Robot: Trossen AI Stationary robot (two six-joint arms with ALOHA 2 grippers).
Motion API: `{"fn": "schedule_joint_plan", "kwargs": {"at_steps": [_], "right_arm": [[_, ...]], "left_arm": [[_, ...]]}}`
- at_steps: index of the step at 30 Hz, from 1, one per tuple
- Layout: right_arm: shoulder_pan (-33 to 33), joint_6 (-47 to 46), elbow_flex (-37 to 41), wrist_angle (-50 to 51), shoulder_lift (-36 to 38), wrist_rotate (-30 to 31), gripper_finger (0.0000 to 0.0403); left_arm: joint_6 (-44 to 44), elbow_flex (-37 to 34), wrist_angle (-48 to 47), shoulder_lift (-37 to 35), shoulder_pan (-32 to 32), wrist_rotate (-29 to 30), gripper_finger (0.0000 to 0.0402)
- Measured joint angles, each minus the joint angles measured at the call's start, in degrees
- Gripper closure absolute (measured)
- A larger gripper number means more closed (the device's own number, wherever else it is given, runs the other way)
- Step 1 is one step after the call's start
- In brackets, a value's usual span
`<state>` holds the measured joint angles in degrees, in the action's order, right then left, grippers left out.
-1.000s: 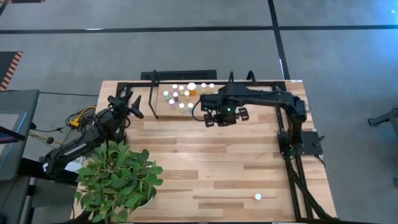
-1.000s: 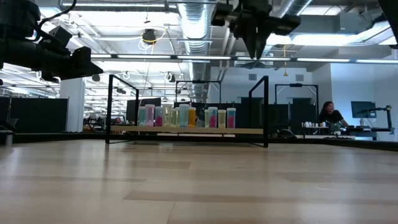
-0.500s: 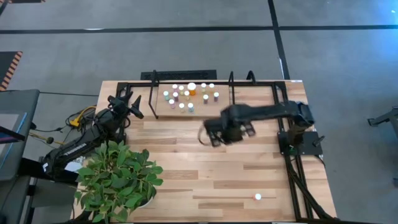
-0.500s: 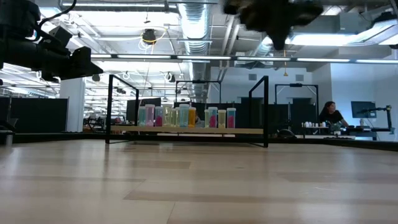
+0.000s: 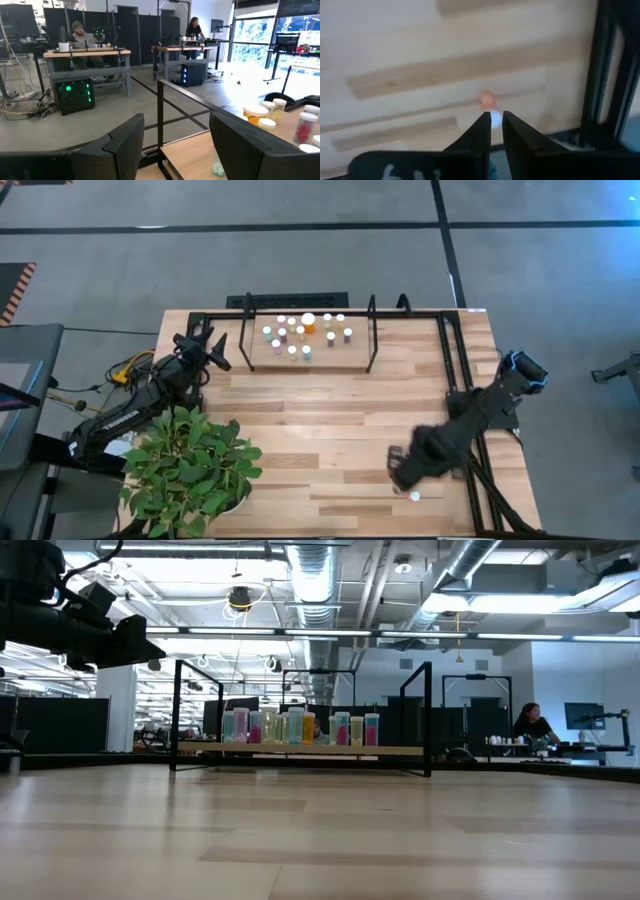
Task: Pick and place medicine bottles onto shelf by color
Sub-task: Put the red pill bottle on the shelf
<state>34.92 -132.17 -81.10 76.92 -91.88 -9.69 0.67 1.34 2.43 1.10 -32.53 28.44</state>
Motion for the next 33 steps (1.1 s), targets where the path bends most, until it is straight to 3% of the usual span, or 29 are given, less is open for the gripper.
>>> {"fn": "schedule_joint_plan", "kwargs": {"at_steps": [4, 8, 17, 21, 28, 33], "right_arm": [[7.2, -13.9, 0.0, -2.5, -1.3, -0.4, 0.0332], [11.9, -22.0, 0.0, -5.2, -2.2, 1.5, 0.0332], [16.6, -28.5, 0.0, -7.5, -4.2, 5.2, 0.0317], [16.2, -29.0, 0.0, -7.9, -4.0, 5.2, 0.027], [16.1, -28.1, 2.0, -9.4, -4.0, 6.4, 0.0153], [15.8, -27.9, 7.7, -16.6, -4.0, 6.6, 0.0123]], "left_arm": [[0.0, 0.0, 0.0, 0.0, 0.0, 0.0, 0.0187], [0.0, 0.0, 0.0, 0.0, 0.0, 0.0, 0.0187], [0.0, 0.0, 0.0, 0.0, 0.0, 0.0, 0.0187], [0.0, 0.0, 0.0, 0.0, 0.0, -0.1, 0.0187], [0.0, 0.0, 0.0, 0.0, 0.0, 0.0, 0.0187], [0.0, 0.0, 0.0, 0.0, 0.0, 0.0, 0.0187]]}}
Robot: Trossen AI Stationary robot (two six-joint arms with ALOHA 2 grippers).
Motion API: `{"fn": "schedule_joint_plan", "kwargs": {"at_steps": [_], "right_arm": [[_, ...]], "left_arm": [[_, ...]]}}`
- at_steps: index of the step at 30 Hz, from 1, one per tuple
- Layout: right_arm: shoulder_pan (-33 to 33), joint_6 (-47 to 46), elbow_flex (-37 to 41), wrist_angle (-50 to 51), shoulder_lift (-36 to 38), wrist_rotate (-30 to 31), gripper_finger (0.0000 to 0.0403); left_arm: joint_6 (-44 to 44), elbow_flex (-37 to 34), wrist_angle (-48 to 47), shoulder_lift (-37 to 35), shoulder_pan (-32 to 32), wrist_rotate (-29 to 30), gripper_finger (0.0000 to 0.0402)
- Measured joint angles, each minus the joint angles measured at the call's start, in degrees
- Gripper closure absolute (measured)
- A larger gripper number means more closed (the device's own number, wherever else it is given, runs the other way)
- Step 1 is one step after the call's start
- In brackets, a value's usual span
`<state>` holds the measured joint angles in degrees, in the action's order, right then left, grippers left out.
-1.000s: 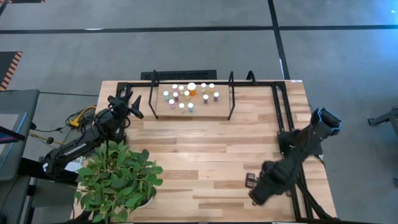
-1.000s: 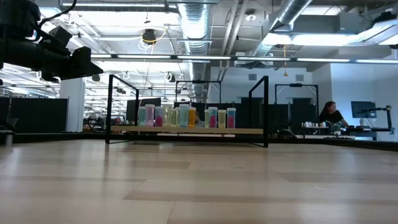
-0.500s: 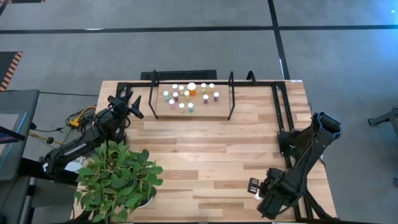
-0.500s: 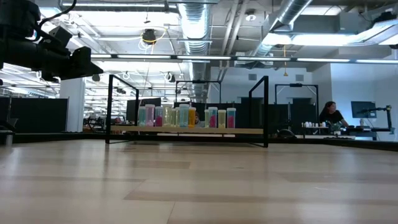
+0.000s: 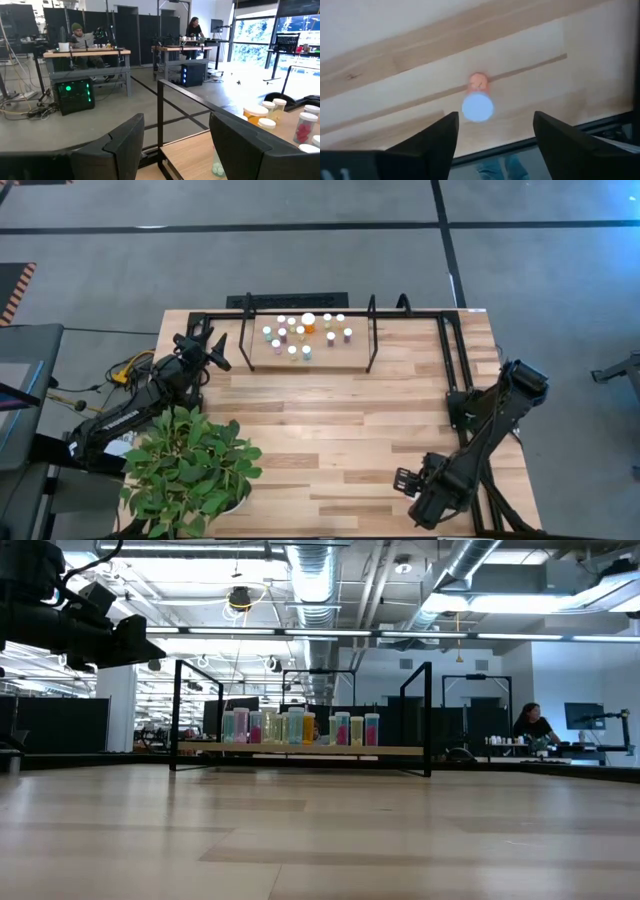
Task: Pick and place medicine bottles onto shelf by color
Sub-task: Put the red pill bottle on the shelf
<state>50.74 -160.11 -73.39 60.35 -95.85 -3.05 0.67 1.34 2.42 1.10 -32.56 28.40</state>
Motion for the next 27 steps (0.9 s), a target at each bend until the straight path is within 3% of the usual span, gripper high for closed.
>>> {"fn": "schedule_joint_plan", "kwargs": {"at_steps": [15, 27], "right_arm": [[-4.1, 7.2, 11.0, -16.5, 0.0, -3.0, 0.0122], [-2.1, 12.0, 13.1, -19.9, 0.0, -2.9, 0.0122]], "left_arm": [[0.0, 0.0, 0.0, 0.0, 0.0, 0.0, 0.0187], [0.0, 0.0, 0.0, 0.0, 0.0, 0.0, 0.0187]]}}
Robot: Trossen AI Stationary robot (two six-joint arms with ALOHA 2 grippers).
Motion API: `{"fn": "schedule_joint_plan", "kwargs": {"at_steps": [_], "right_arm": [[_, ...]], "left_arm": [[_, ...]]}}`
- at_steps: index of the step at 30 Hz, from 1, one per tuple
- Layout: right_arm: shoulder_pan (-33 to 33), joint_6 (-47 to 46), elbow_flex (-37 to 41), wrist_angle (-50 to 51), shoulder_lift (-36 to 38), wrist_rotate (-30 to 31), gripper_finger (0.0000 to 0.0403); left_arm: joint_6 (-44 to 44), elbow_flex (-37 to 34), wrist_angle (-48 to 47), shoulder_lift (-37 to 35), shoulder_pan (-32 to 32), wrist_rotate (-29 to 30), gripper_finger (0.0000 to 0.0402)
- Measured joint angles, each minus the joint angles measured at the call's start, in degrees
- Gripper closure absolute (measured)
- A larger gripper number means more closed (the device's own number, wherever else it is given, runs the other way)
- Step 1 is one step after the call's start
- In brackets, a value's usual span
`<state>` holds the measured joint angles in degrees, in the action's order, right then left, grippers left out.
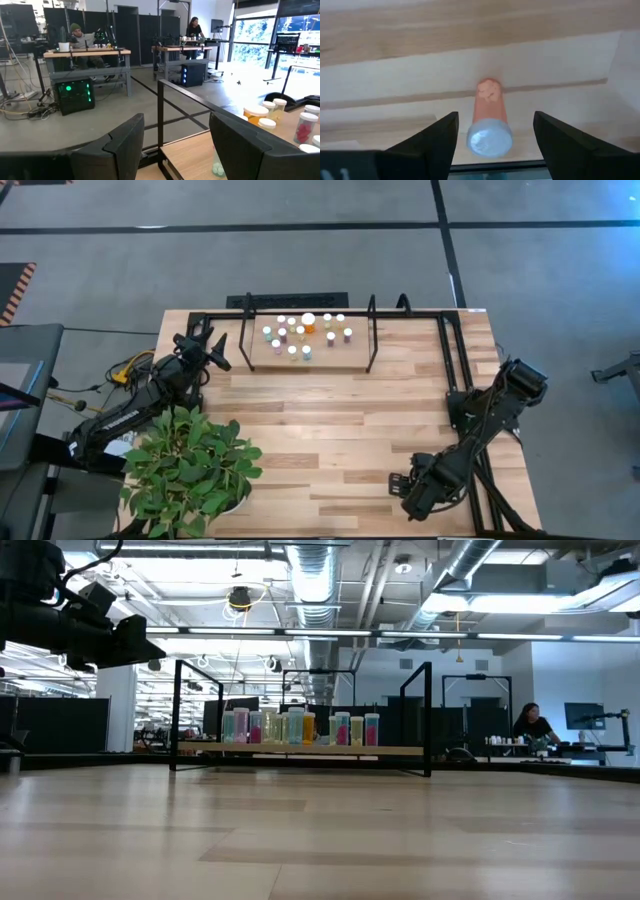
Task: Pick and place medicine bottles onto shelf by color
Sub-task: Put the red pill bottle on the shelf
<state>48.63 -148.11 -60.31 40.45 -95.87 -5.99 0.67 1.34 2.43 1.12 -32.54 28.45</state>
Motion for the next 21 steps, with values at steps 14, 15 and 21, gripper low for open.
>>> {"fn": "schedule_joint_plan", "kwargs": {"at_steps": [14, 15, 21], "right_arm": [[-1.8, 4.2, 0.0, -1.5, 0.0, 0.0, 0.0221], [-1.7, 4.2, 0.0, -1.7, 0.0, 0.0, 0.0233], [-1.5, 4.2, 0.0, -2.0, 0.0, -0.1, 0.0285]], "left_arm": [[0.0, 0.0, 0.0, 0.0, 0.0, 0.0, 0.0187], [0.0, 0.0, 0.0, 0.0, 0.0, 0.0, 0.0187], [0.0, 0.0, 0.0, 0.0, 0.0, 0.0, 0.0187]]}}
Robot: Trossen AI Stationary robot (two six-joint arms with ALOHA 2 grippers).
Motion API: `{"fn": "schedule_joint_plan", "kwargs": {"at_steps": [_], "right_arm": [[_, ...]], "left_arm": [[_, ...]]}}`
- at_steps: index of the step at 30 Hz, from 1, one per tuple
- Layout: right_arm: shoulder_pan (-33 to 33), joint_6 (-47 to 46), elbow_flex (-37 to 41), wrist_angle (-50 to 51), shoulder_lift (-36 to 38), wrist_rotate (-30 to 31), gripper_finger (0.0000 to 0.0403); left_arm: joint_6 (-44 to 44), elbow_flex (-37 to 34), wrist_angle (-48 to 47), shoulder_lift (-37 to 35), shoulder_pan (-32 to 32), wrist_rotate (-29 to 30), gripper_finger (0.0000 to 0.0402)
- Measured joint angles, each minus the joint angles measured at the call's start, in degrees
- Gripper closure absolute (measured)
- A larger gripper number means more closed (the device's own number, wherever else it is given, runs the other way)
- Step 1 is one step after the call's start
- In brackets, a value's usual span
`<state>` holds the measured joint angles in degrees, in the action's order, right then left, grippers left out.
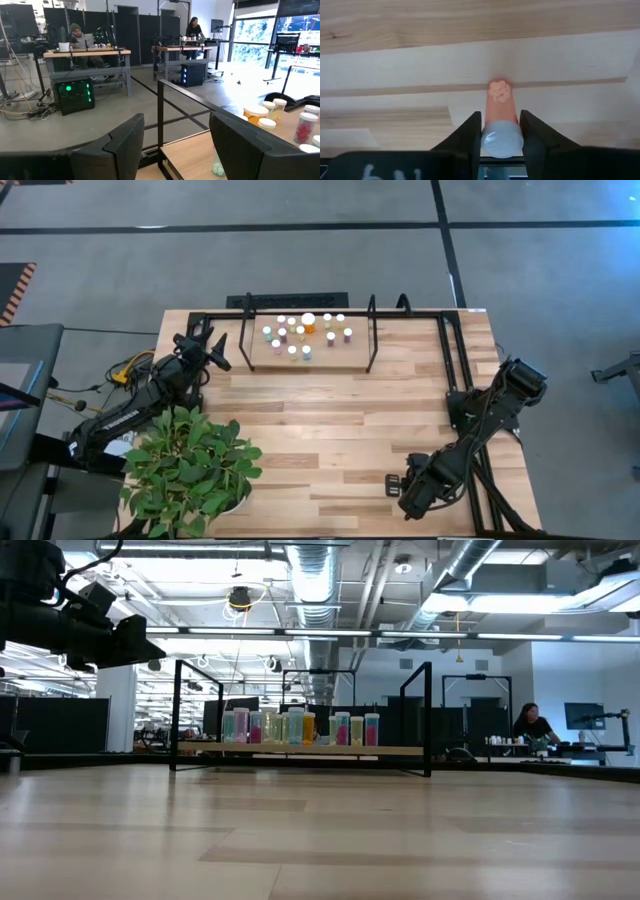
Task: Pick and place medicine bottles onto shelf by color
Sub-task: Put the red pill bottle on the shelf
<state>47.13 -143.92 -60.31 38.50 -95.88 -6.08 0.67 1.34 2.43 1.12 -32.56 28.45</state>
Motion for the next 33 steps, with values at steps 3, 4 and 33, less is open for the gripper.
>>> {"fn": "schedule_joint_plan", "kwargs": {"at_steps": [3, 4, 33], "right_arm": [[0.0, 0.0, 0.0, 0.0, 0.0, -0.1, 0.0287], [0.0, 0.0, 0.0, 0.1, 0.0, -0.1, 0.0283], [-24.6, 33.2, -7.8, 10.8, 0.0, -5.0, 0.0281]], "left_arm": [[0.0, 0.0, 0.0, 0.0, 0.0, 0.0, 0.0187], [0.0, 0.0, 0.0, 0.0, 0.0, 0.0, 0.0187], [0.0, 0.0, 0.0, 0.0, 0.0, 0.0, 0.0187]]}}
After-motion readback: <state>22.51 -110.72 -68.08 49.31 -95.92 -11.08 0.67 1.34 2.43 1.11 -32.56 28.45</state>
